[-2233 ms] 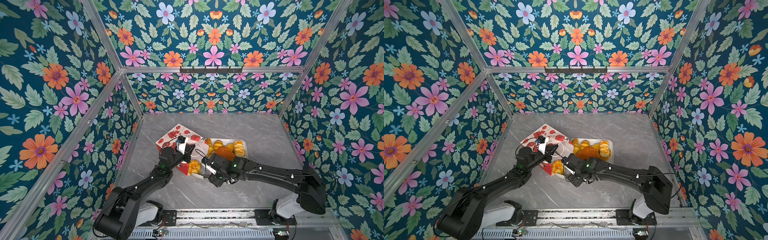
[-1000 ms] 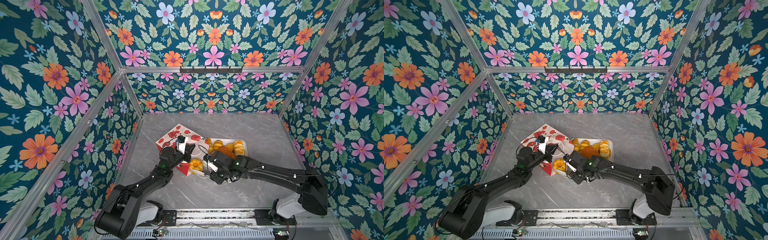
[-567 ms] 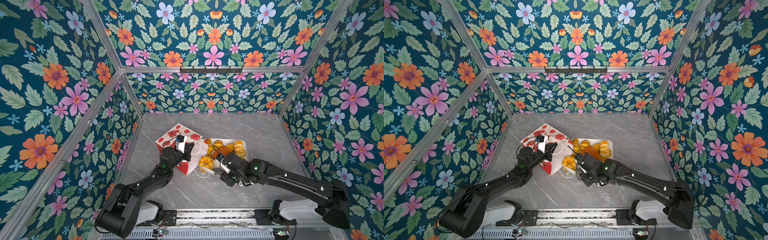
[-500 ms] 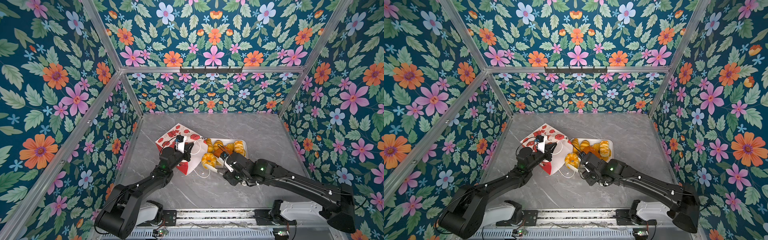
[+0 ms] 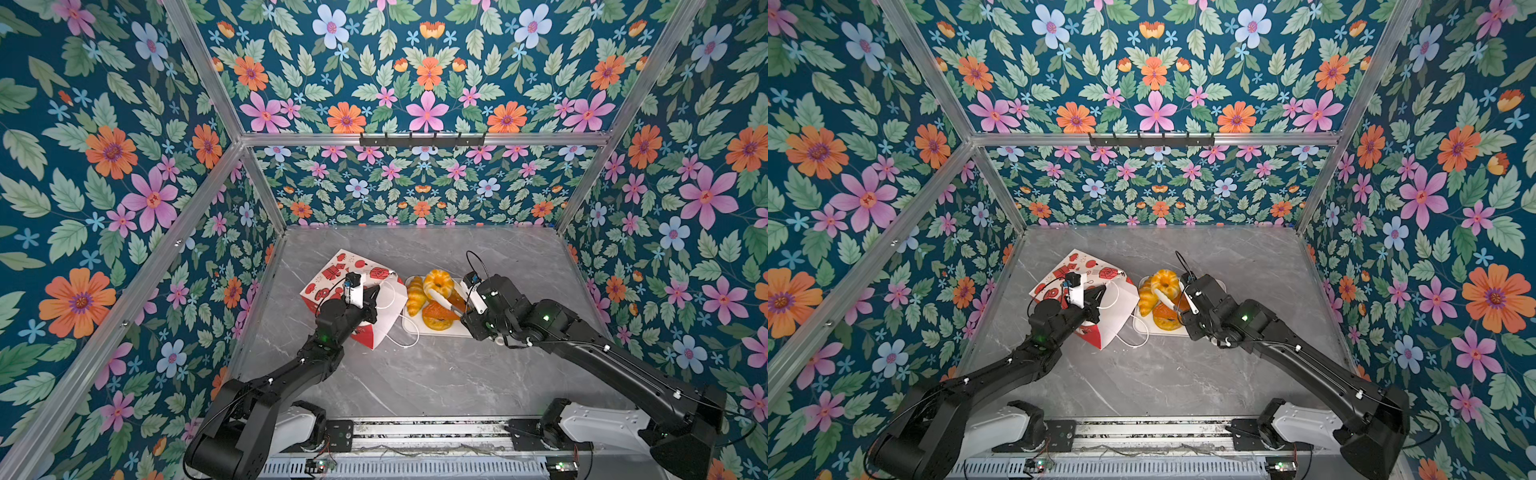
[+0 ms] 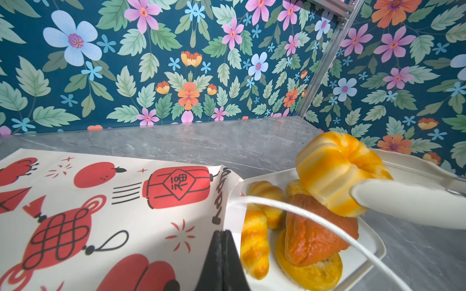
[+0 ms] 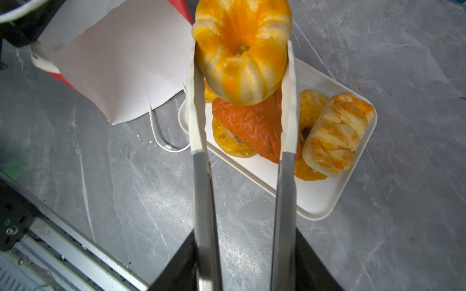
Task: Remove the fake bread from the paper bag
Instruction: 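Lower the yellow ring bread with the right-held tongs onto the white tray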
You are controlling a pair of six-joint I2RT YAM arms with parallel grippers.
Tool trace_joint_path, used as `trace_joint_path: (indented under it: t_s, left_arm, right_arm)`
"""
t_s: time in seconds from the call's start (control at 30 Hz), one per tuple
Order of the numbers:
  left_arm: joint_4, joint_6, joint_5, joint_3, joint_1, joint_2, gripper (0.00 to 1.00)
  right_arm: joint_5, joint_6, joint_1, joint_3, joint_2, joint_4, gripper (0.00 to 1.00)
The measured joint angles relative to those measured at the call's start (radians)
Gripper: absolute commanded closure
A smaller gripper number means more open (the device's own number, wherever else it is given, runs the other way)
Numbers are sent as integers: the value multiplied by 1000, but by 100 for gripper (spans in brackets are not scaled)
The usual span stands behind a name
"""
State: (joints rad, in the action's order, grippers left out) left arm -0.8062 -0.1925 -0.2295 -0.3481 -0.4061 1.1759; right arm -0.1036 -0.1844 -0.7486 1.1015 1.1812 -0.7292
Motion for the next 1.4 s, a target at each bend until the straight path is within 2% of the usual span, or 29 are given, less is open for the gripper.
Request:
trace_joint_path:
  t_s: [0.2, 0.37, 0.8, 0.97, 1.2, 1.4]
  left_arm:
    - [6, 0, 48, 17, 6, -54, 97]
    - [15, 0, 73, 24, 10, -93, 97]
    - [25, 0, 77, 29, 27, -95, 97]
    - [27, 0, 76, 39, 32, -100, 97]
    - [30, 0, 76, 43, 36, -102, 97]
    - [29, 0, 68, 39, 40, -85, 97]
  right_arm:
    - [54, 29, 77, 63, 123, 59, 50]
    - [97, 37, 96, 115, 202, 79, 51]
    - [179, 30, 104, 132, 290, 83, 51]
    - [181, 29, 103, 117, 283, 82, 51]
    - [174, 18, 103, 61, 198, 68, 51]
    - [175, 5, 103, 63, 216, 76, 51]
